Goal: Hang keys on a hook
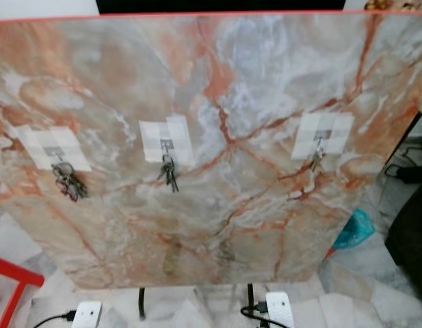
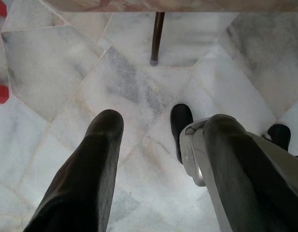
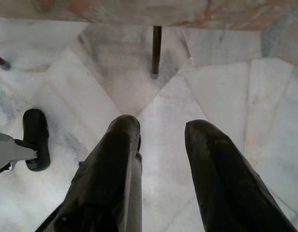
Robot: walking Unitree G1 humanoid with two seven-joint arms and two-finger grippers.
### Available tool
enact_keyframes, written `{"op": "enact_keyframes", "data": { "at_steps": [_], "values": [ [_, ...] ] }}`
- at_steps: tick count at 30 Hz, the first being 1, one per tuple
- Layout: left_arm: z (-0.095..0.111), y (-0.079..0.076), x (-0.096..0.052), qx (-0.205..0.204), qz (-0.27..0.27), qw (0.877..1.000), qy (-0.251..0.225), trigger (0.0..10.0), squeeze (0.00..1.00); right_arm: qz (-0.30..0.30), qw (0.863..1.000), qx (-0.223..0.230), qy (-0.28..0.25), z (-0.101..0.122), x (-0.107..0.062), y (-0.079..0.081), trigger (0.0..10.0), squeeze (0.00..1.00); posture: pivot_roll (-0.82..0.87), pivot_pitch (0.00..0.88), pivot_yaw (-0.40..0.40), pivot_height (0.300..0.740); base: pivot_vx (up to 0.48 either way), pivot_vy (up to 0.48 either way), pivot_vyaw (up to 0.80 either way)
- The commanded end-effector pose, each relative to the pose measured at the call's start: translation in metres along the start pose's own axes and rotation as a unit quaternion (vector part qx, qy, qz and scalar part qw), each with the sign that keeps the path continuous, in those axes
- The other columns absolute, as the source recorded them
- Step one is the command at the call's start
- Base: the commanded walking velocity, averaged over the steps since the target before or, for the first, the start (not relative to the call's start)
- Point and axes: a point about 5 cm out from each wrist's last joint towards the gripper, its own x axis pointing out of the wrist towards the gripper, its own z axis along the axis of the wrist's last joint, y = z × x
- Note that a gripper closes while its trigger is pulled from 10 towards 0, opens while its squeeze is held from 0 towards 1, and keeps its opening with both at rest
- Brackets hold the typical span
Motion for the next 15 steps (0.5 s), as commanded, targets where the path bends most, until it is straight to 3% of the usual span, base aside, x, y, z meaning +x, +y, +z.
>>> {"op": "enact_keyframes", "data": {
  "at_steps": [1,10,15],
  "values": [
    [-0.006,-0.006,0.000,-0.005,-0.003,1.000,0.015,10.0,0.00,-0.006,1.000,0.004,-0.001,0.000,0.000,-0.006,10.0,0.00,-0.05,0.000,-0.038,0.740,0.000,0.000,0.00],
    [-0.008,-0.009,0.000,-0.003,-0.006,1.000,0.023,10.0,0.00,-0.033,0.999,0.020,-0.005,0.001,-0.002,-0.025,10.0,0.00,-0.06,0.000,-0.020,0.740,0.000,0.000,0.00],
    [-0.009,-0.006,-0.001,-0.006,-0.004,1.000,0.026,10.0,0.00,-0.036,0.999,-0.005,-0.002,-0.001,-0.003,-0.028,10.0,0.00,-0.06,0.000,-0.016,0.740,0.000,0.000,0.16]
  ]
}}
